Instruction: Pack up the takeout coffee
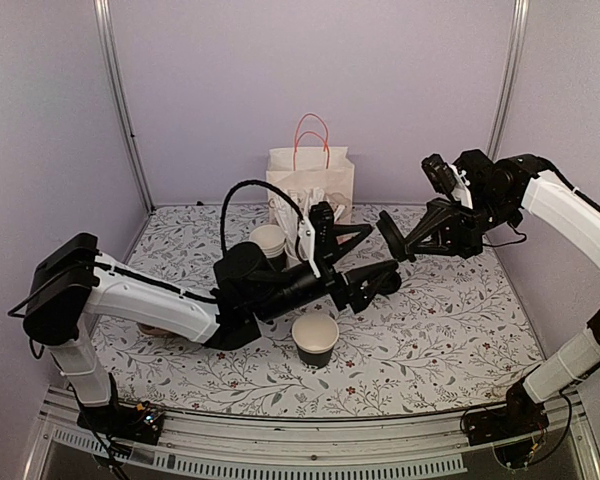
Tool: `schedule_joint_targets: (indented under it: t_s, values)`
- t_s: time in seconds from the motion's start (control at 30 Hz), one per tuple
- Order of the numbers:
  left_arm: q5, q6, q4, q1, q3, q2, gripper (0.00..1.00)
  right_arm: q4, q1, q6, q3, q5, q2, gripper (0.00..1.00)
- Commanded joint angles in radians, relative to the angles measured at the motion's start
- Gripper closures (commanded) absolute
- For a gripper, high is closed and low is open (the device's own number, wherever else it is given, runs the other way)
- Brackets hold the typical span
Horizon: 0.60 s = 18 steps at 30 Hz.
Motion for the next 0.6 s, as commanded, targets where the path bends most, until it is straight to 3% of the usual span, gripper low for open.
schedule_joint_targets:
  t_s: [0.0,0.57]
  values:
    - [0.034,-0.029,0.046,0.012,0.043,0.034,0.1,-0.067,0.002,-0.191,0.016,-0.152,-0.017,1.0]
    - [0.047,-0.115,0.105,0.042,0.082,0.107,0.14,-0.061,0.001,-0.189,0.014,-0.159,-0.014,1.0]
